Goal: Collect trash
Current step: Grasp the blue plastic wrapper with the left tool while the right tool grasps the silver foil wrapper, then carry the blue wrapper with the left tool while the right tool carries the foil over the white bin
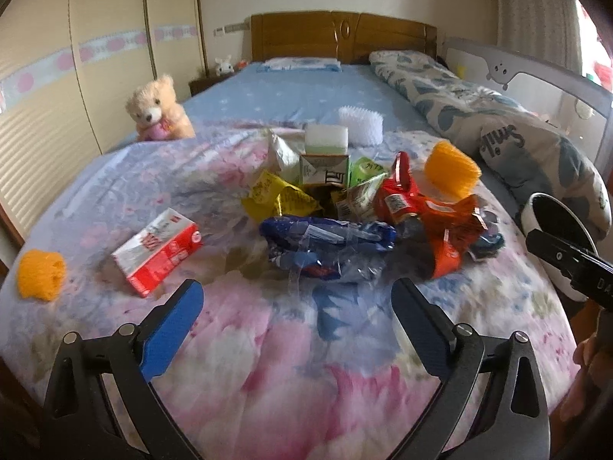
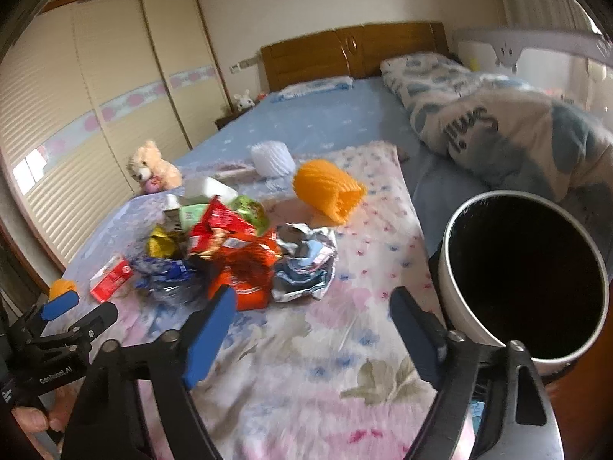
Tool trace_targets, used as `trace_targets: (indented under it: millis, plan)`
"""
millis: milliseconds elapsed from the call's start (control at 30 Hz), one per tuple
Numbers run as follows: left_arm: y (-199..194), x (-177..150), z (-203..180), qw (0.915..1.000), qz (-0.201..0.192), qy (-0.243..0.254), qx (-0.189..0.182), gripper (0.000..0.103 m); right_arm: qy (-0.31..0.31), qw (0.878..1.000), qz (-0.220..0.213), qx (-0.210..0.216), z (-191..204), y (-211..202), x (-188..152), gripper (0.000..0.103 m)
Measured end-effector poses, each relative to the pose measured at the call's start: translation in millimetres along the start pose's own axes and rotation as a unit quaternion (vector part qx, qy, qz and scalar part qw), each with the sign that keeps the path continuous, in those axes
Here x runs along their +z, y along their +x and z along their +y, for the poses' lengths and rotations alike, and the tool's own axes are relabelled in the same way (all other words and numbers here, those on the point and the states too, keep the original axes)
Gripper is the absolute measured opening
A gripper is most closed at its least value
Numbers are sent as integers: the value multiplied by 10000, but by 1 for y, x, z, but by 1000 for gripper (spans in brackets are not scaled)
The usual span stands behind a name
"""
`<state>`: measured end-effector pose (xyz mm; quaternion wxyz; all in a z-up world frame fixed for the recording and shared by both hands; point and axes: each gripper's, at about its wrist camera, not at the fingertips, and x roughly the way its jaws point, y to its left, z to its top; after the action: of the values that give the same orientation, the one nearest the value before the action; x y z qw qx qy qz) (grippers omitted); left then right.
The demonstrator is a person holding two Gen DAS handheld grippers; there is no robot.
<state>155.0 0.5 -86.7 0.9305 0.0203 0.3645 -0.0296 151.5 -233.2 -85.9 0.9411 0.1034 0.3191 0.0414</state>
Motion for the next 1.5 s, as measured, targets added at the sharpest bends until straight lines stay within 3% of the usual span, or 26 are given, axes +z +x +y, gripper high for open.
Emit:
trace_targets:
  millis: [233, 333, 400, 433, 500, 600, 1100, 1500]
  plan:
    - [40, 11, 3, 9992, 355, -149, -99, 100, 308, 9988, 367, 79, -13, 41, 10, 74]
    - [51, 11, 1, 9985, 499, -116, -188, 92, 331, 9980, 534, 120, -11, 54, 12, 69]
    - [56, 11, -1, 9975, 601, -118, -352, 71, 350, 9970, 672, 171, -10, 63, 11, 59]
    - [57, 11, -2, 9970, 639, -117, -430, 66, 364, 9963, 747, 209, -10, 67, 10, 54]
    - [58, 10, -5, 9964, 674, -87, -501, 50, 358, 9955, 825, 292, -9, 71, 8, 34]
    - [56, 10, -5, 9955, 686, -98, -639, 30, 301, 9957, 811, 317, -7, 68, 7, 28]
    - [-2, -6, -8, 9949, 316, -74, -957, 16, 432, 9983, 329, 200, -26, 18, 2, 23]
    - [-32, -2, -73, 9856, 142, 511, -1607, 16, 718, 9974, -21, 11, -58, -30, -8, 23]
